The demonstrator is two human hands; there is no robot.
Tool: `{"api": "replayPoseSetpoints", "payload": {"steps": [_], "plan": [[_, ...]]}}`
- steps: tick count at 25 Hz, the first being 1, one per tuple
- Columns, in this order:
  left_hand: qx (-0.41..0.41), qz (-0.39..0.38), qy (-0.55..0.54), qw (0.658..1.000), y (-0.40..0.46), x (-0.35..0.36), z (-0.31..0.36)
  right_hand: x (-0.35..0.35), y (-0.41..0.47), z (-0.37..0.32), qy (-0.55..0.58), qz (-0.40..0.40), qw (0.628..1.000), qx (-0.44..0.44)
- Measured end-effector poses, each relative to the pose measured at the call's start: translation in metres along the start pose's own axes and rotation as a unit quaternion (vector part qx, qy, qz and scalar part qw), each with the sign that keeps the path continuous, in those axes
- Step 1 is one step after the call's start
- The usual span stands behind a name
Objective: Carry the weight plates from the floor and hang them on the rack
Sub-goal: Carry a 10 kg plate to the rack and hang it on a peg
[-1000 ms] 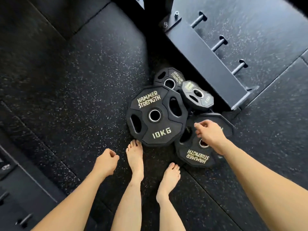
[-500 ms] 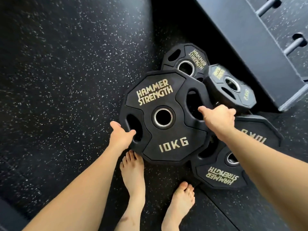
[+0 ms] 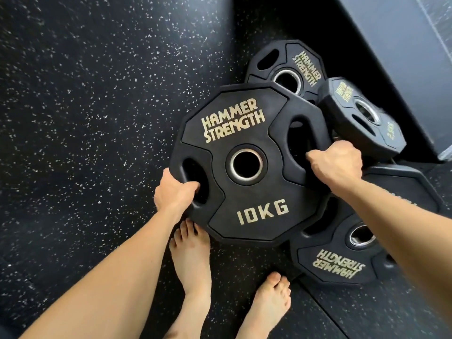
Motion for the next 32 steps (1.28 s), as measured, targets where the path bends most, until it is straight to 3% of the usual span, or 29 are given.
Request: {"api": "replayPoseSetpoints", "payload": {"steps": [5,8,12,19,23,26,32], "plan": [[-0.002,-0.055,-0.125,0.991,-0.014,-0.028,-0.008,0.006,-0.026,0.012,0.097,-0.032,0.995,-0.011],[-0.039,-0.112,-0.246,0.962,-0.040,-0.062,-0.017,-0.003,-0.064,0.018,0.128,-0.035,0.991,0.002],[-0.042,-0.099,-0.315,0.943,-0.104,-0.126,-0.019,-0.048,-0.123,0.025,0.163,-0.048,0.985,0.008],[0.016,-0.054,-0.377,0.924,-0.284,-0.268,0.013,-0.214,-0.244,0.040,0.269,-0.069,0.960,-0.023],[0.103,-0.047,-0.385,0.916,-0.430,-0.368,0.031,-0.358,-0.347,0.066,0.415,-0.108,0.900,-0.080],[0.161,-0.019,-0.402,0.901,-0.518,-0.426,0.030,-0.443,-0.417,0.086,0.465,-0.164,0.857,-0.150],[0.233,0.043,-0.450,0.861,-0.653,-0.500,0.004,-0.538,-0.516,0.110,0.488,-0.139,0.833,-0.220]]}}
Point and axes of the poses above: each hand's wrist, its own y-axis towards the middle knuckle, its own x-axis out of the palm, z = x × y, the point moved 3 cm from there along y, towards the middle knuckle, and after that the axes turned 5 degrees about -y, right-handed, at the moved point
